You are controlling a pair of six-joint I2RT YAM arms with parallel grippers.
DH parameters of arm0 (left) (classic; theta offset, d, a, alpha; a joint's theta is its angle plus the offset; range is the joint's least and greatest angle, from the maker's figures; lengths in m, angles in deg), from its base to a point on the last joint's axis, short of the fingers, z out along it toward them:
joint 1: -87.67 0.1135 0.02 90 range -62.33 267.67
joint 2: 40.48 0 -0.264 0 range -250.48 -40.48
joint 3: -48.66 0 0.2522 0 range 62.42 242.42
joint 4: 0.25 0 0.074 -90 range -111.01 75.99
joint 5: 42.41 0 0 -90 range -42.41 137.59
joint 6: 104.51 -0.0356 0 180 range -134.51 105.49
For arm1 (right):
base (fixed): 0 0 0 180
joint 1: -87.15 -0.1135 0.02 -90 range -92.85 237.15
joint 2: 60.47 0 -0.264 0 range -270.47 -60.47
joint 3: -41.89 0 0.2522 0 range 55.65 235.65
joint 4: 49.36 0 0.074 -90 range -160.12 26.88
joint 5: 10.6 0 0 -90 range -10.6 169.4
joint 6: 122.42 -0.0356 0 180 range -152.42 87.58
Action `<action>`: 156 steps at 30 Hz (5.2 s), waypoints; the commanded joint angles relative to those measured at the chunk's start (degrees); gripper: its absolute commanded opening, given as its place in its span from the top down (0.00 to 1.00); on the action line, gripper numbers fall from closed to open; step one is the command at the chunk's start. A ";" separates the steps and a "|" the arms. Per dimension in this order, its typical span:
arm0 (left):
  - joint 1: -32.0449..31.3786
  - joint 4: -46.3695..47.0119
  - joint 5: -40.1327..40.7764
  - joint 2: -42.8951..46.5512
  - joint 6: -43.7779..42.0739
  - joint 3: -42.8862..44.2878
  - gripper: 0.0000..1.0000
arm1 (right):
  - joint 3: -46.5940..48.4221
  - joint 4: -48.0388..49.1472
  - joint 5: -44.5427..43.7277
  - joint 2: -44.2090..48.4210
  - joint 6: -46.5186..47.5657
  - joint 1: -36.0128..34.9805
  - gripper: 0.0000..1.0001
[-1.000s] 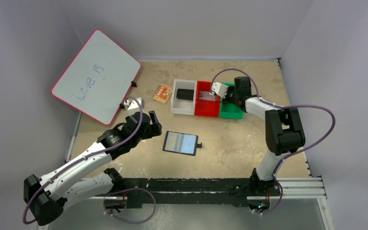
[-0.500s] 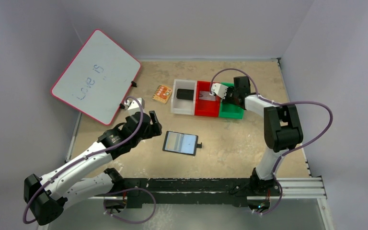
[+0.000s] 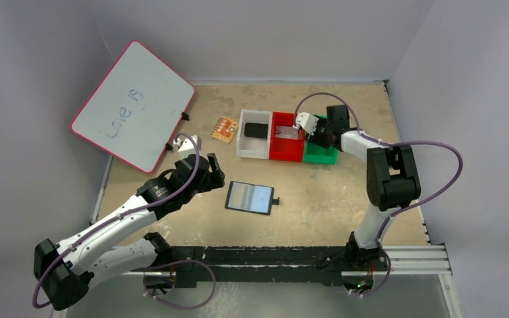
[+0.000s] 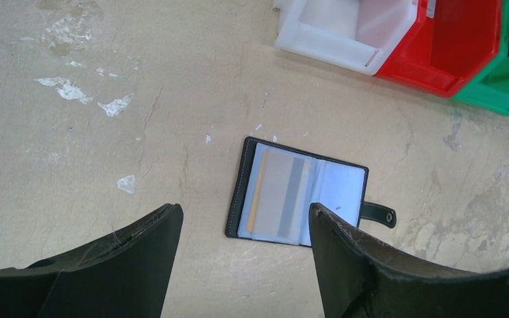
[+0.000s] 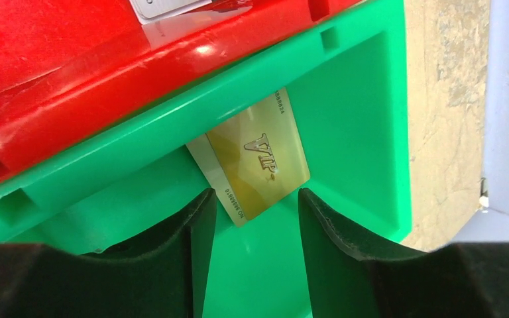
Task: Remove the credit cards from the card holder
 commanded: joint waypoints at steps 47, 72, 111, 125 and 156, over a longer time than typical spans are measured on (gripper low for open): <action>0.00 1.01 1.77 -1.59 3.41 1.25 0.32 | 3.32 -6.13 -8.87 0.02 -83.19 -0.53 1.00; 0.00 1.13 1.73 -1.90 3.84 0.70 0.32 | 5.16 0.71 -13.18 -5.88 -85.65 -1.74 0.99; 10.08 -1.24 0.15 -5.76 4.30 -0.43 0.28 | -10.55 -12.04 -30.44 26.35 -112.16 -41.76 0.45; 11.31 -5.65 6.63 3.21 7.96 -2.16 0.21 | 9.50 -19.89 -33.94 -0.47 -117.36 -52.96 0.37; 11.25 -4.46 3.05 2.91 7.23 -3.26 0.24 | 4.69 -12.69 -27.39 -3.75 -113.22 -52.98 0.80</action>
